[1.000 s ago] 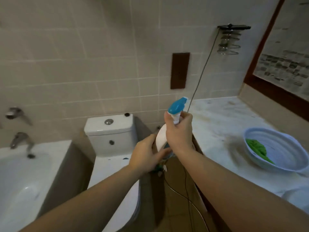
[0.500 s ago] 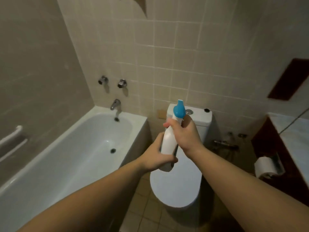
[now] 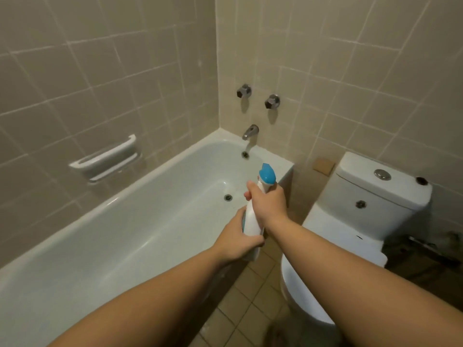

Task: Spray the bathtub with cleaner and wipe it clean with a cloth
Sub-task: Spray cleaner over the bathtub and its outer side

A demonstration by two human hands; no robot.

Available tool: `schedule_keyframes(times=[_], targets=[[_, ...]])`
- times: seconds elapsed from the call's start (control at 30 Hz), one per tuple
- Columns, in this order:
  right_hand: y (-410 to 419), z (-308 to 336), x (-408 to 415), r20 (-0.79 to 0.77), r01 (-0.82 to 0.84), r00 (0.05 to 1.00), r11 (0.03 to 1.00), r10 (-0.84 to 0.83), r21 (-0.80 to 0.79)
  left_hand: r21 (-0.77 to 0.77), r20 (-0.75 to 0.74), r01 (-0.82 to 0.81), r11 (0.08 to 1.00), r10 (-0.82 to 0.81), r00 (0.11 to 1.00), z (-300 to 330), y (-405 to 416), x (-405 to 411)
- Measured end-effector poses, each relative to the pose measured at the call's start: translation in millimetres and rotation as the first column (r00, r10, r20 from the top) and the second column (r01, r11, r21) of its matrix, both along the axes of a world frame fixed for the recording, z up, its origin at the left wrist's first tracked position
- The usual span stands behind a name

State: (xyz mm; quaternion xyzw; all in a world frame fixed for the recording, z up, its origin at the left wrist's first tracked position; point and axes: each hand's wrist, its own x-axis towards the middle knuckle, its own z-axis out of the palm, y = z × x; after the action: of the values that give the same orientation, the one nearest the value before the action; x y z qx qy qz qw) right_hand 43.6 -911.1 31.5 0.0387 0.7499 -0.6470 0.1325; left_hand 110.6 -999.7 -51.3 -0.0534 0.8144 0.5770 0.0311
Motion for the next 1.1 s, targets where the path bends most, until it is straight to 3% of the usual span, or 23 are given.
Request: schedule_keyframes(times=[0.43, 0.7, 0.97, 1.1], targets=[[-37, -101, -181, 0.216, 0.054, 0.974, 0.994, -0.072, 0.091, -0.081, 0.196, -0.067, 0.994, 0.082, 0.977, -67, -25, -145], [-46, -154, -272, 0.290, 0.082, 0.950, 0.988, -0.118, 0.134, -0.041, 0.343, -0.069, 0.997, 0.079, 0.936, -113, -33, -233], [-43, -168, -319, 0.342, 0.307, 0.873, 0.936, -0.348, 0.170, -0.065, 0.415, 0.074, 0.995, -0.041, 0.909, -119, -46, -291], [-38, -166, -328, 0.338, 0.335, 0.861, 0.924, -0.380, 0.184, -0.046, 0.420, 0.117, 0.992, -0.087, 0.904, -118, -45, -303]])
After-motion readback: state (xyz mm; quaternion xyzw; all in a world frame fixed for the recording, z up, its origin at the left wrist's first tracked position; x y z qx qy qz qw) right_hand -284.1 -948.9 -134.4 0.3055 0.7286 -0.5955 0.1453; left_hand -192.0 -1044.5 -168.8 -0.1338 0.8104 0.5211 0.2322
